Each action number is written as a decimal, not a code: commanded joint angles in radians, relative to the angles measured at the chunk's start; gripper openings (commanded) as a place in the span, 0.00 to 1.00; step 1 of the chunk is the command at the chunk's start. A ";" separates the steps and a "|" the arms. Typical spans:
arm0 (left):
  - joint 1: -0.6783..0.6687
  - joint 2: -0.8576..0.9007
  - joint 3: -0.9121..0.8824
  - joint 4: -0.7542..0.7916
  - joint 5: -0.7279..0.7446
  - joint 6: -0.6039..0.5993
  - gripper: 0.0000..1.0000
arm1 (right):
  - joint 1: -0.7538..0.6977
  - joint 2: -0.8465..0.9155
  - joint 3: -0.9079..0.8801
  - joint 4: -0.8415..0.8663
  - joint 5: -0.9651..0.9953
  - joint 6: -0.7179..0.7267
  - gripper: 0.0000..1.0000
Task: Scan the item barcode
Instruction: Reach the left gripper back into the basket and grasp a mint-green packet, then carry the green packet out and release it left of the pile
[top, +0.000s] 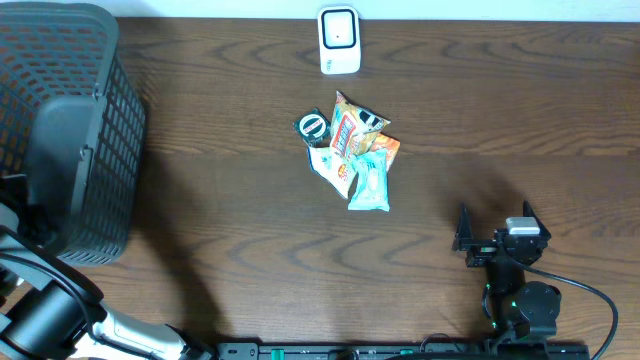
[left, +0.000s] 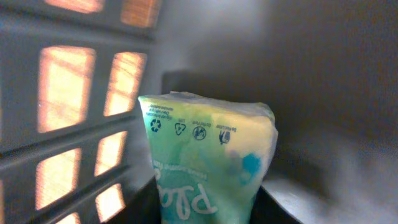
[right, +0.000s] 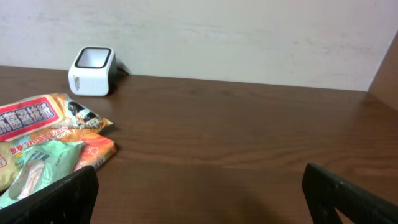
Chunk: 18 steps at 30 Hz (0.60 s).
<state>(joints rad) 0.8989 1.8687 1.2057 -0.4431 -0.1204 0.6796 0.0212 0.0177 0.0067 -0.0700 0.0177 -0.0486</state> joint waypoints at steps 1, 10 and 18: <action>0.003 -0.008 -0.006 0.032 -0.090 -0.153 0.20 | 0.009 -0.005 -0.002 -0.003 -0.002 -0.008 0.99; 0.003 -0.284 0.010 0.224 0.576 -0.492 0.15 | 0.009 -0.005 -0.001 -0.003 -0.002 -0.008 0.99; -0.066 -0.439 0.010 0.656 0.981 -1.229 0.08 | 0.009 -0.005 -0.002 -0.003 -0.002 -0.008 0.99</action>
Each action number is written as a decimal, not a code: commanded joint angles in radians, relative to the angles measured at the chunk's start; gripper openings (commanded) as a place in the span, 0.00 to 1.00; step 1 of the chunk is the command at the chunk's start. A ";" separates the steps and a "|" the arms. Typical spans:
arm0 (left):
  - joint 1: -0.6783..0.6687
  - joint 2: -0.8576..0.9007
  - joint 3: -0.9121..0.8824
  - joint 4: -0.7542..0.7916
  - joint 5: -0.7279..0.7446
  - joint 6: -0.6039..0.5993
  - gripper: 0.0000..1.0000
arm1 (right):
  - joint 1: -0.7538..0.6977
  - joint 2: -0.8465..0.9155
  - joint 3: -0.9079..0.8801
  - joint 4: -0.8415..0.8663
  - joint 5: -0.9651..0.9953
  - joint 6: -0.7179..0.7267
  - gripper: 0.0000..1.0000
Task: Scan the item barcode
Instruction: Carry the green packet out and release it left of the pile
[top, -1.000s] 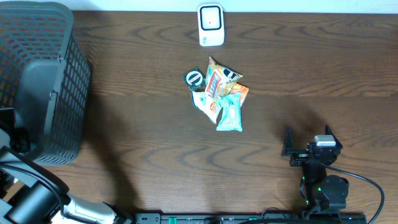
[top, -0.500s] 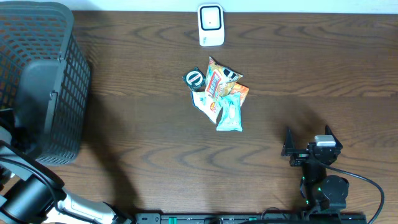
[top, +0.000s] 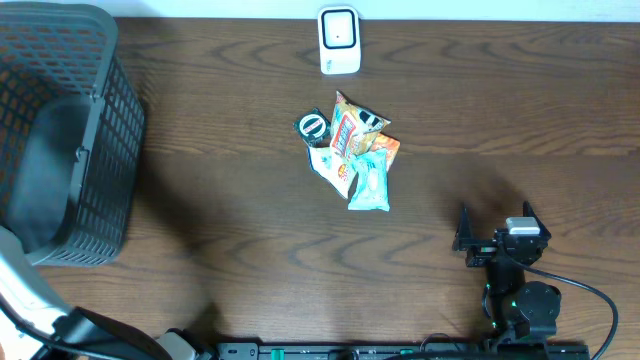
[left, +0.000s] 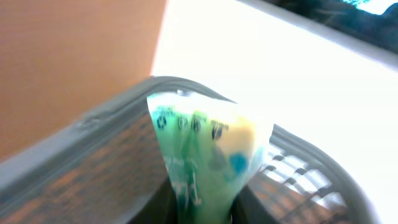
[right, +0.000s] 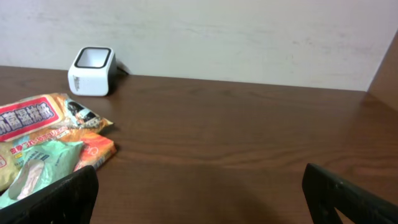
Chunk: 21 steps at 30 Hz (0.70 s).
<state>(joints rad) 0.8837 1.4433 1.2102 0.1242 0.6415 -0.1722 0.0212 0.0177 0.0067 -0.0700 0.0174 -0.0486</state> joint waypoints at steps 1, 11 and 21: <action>-0.073 -0.016 0.006 0.132 0.249 -0.450 0.08 | 0.009 -0.005 -0.001 -0.003 -0.002 -0.008 0.99; -0.447 -0.014 0.005 0.213 0.435 -0.559 0.08 | 0.009 -0.005 -0.001 -0.003 -0.002 -0.008 0.99; -0.863 0.034 0.005 -0.509 -0.073 0.028 0.08 | 0.009 -0.005 -0.002 -0.003 -0.002 -0.008 0.99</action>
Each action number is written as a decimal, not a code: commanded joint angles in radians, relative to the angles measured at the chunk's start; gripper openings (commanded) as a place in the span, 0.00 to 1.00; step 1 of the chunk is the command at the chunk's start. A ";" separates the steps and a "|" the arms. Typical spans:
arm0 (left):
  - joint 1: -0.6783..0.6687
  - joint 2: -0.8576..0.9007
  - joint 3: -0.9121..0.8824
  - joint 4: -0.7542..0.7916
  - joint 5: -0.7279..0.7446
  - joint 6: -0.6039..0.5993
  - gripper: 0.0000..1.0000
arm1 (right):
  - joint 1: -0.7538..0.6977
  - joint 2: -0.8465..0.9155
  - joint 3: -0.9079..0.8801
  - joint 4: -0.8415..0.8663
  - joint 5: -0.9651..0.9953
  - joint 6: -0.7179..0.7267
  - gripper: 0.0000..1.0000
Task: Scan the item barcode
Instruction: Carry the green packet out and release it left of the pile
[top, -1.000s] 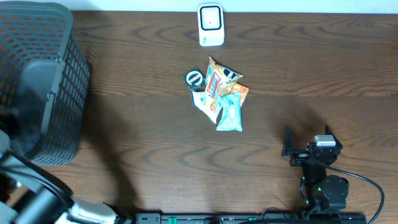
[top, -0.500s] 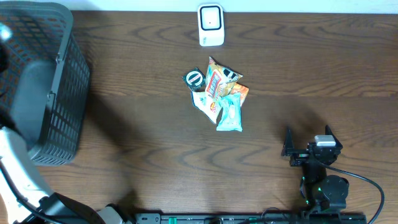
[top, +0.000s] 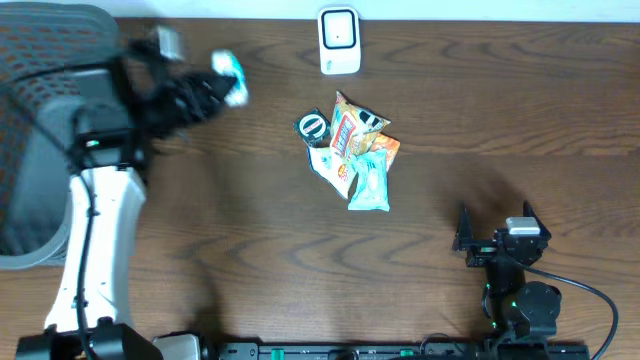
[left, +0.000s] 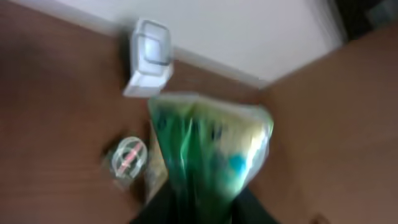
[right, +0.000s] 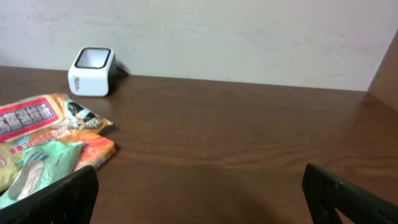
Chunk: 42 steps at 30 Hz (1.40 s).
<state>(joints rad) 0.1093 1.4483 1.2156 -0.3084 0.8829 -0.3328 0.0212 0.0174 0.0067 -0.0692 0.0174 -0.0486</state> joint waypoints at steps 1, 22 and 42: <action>-0.126 0.044 -0.001 -0.097 -0.381 0.188 0.08 | 0.009 -0.004 -0.002 -0.003 -0.002 -0.008 0.99; -0.361 0.312 0.004 -0.049 -0.385 0.190 0.74 | 0.009 -0.004 -0.002 -0.003 -0.002 -0.008 0.99; -0.265 -0.248 0.008 -0.565 -0.468 0.190 0.98 | 0.009 -0.004 -0.001 -0.003 -0.002 -0.008 0.99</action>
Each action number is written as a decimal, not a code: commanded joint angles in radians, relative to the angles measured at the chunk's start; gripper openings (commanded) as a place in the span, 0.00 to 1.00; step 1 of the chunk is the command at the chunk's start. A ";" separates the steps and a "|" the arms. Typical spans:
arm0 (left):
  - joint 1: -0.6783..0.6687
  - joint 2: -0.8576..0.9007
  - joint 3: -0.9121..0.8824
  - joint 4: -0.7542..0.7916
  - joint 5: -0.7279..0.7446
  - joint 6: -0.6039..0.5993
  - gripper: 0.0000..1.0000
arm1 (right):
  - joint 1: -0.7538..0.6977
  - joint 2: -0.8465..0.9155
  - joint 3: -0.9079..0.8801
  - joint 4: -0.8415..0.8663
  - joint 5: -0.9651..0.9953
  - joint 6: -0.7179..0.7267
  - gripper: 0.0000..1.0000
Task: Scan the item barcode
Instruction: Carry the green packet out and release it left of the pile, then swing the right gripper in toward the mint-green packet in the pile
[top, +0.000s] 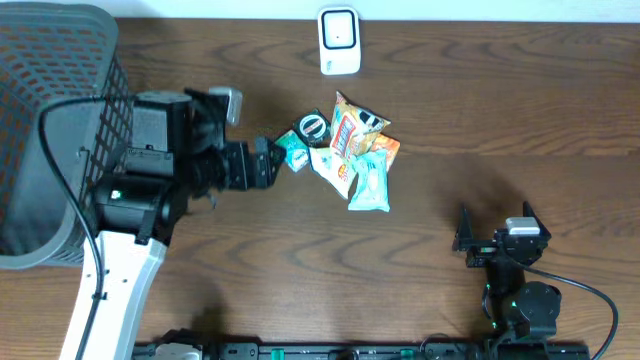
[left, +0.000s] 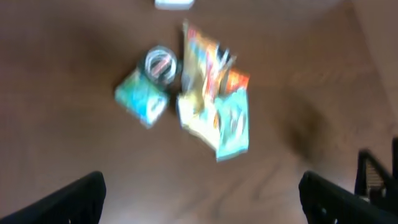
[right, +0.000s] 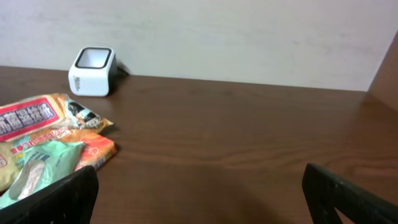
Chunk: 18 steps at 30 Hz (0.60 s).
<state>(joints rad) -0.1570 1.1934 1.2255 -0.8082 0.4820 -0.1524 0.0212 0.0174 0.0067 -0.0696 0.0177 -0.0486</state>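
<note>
A small green packet (top: 293, 152) lies on the table at the left edge of the pile of snack packets (top: 355, 145); the left wrist view shows the green packet (left: 142, 99) too, blurred. My left gripper (top: 258, 165) hovers just left of it, open, with nothing between the fingers (left: 81, 193). The white scanner (top: 339, 40) stands at the table's far edge, and the scanner (right: 93, 62) also shows in the right wrist view. My right gripper (top: 495, 230) rests open near the front right, empty (right: 199, 199).
A dark mesh basket (top: 60, 120) fills the left end of the table. A round black-and-white item (top: 311, 125) lies at the pile's upper left. The wall runs behind the scanner.
The green packet was in my left gripper, above the table near the basket. It now lies on the table by the pile, and the left gripper is open. The right arm has not moved.
My left gripper held the green packet down inside the basket, then at the basket's rim, then over the table between basket and scanner. Now the packet lies beside the pile, released. The right gripper stayed open and still throughout.
</note>
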 joint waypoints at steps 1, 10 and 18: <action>0.002 0.010 -0.006 -0.087 -0.108 0.010 0.98 | 0.009 -0.004 -0.002 -0.003 -0.002 -0.008 0.99; 0.002 0.049 -0.018 -0.126 -0.229 0.010 0.98 | 0.009 -0.004 -0.001 0.008 -0.003 -0.008 0.99; 0.002 0.113 -0.029 -0.139 -0.492 -0.055 0.98 | 0.009 -0.004 -0.002 0.048 -0.079 0.033 0.99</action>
<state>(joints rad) -0.1574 1.2732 1.2156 -0.9413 0.1116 -0.1787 0.0212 0.0177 0.0067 -0.0639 0.0143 -0.0486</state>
